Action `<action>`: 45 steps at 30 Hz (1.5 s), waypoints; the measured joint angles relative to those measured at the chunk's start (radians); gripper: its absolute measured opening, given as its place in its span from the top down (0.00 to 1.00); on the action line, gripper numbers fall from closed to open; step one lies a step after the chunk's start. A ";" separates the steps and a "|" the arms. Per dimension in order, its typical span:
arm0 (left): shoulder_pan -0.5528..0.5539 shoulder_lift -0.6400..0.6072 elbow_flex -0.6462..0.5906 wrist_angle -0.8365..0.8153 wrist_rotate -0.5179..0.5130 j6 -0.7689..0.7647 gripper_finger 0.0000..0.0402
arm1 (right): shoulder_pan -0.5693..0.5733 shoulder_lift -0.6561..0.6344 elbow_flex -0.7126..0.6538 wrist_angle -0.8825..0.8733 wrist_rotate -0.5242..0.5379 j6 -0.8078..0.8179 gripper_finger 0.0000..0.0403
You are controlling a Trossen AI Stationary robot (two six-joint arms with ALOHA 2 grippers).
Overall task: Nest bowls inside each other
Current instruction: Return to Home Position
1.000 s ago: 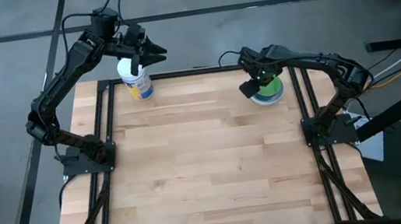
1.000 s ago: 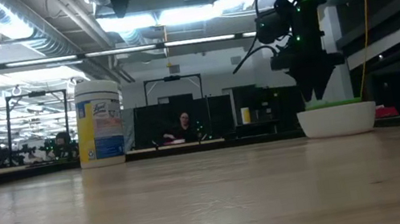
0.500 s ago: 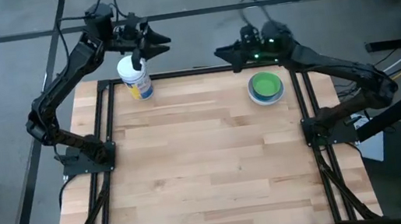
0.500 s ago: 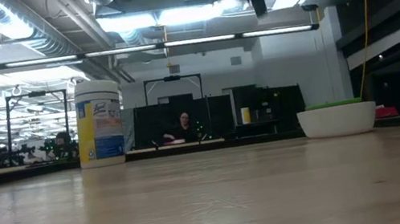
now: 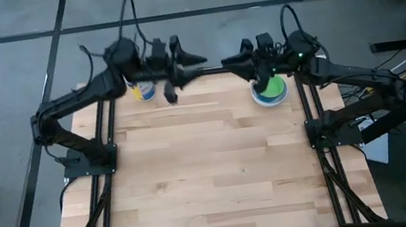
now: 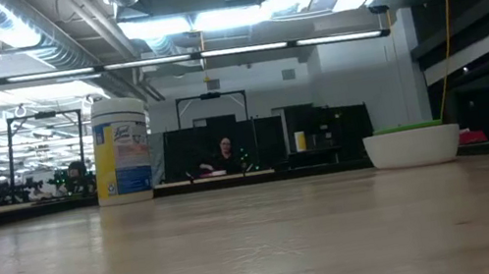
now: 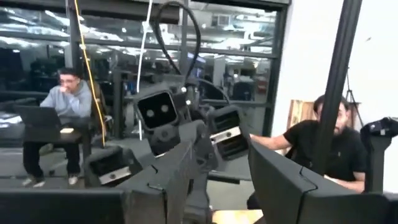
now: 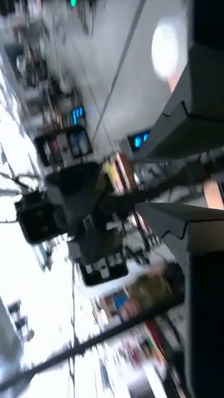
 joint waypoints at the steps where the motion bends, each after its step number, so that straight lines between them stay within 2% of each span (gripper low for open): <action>1: -0.037 0.002 0.001 0.002 -0.047 0.013 0.61 | 0.015 -0.001 0.000 0.005 -0.010 -0.002 0.71; 6: -0.147 0.011 -0.001 0.001 -0.206 0.020 0.61 | 0.079 -0.002 0.000 0.004 -0.044 -0.013 0.72; 13: -0.223 0.021 -0.001 -0.006 -0.341 -0.006 0.61 | 0.134 -0.002 0.000 0.012 -0.064 -0.038 0.69; 19: -0.252 0.021 -0.001 -0.007 -0.373 -0.008 0.61 | 0.183 -0.002 0.000 0.025 -0.063 -0.048 0.67; 25: -0.281 0.021 -0.001 -0.011 -0.373 0.015 0.61 | 0.228 -0.002 0.000 0.041 -0.051 -0.076 0.70; 27: -0.291 0.020 -0.001 -0.058 -0.388 0.062 0.61 | 0.238 -0.002 0.000 -0.029 -0.038 -0.154 0.71; 30: -0.275 0.018 -0.009 -0.324 -0.501 0.154 0.61 | 0.243 -0.001 0.000 -0.253 0.061 -0.302 0.72; 31: -0.249 0.023 -0.034 -0.362 -0.499 0.157 0.61 | 0.241 0.004 -0.001 -0.316 0.095 -0.314 0.73; 32: -0.220 0.034 -0.069 -0.335 -0.450 0.157 0.61 | 0.236 0.013 -0.007 -0.338 0.110 -0.319 0.73; 33: -0.190 0.042 -0.109 -0.262 -0.357 0.151 0.61 | 0.231 0.019 -0.019 -0.334 0.096 -0.318 0.73; 35: -0.139 0.043 -0.203 -0.046 -0.191 0.092 0.61 | 0.212 0.024 -0.059 -0.285 0.015 -0.318 0.73; 37: -0.113 0.055 -0.285 0.214 -0.100 0.052 0.61 | 0.205 0.023 -0.106 -0.176 -0.045 -0.318 0.73; 39: -0.087 0.074 -0.368 0.354 -0.061 0.036 0.61 | 0.195 0.006 -0.151 -0.138 -0.095 -0.322 0.72; 41: -0.076 0.110 -0.421 0.426 -0.056 0.041 0.61 | 0.179 -0.033 -0.192 -0.146 -0.116 -0.321 0.71; 43: -0.061 0.113 -0.449 0.443 -0.030 0.068 0.61 | 0.170 -0.101 -0.222 -0.175 -0.116 -0.335 0.70; 45: -0.048 0.093 -0.470 0.449 0.005 0.107 0.61 | 0.155 -0.201 -0.241 -0.277 -0.116 -0.370 0.70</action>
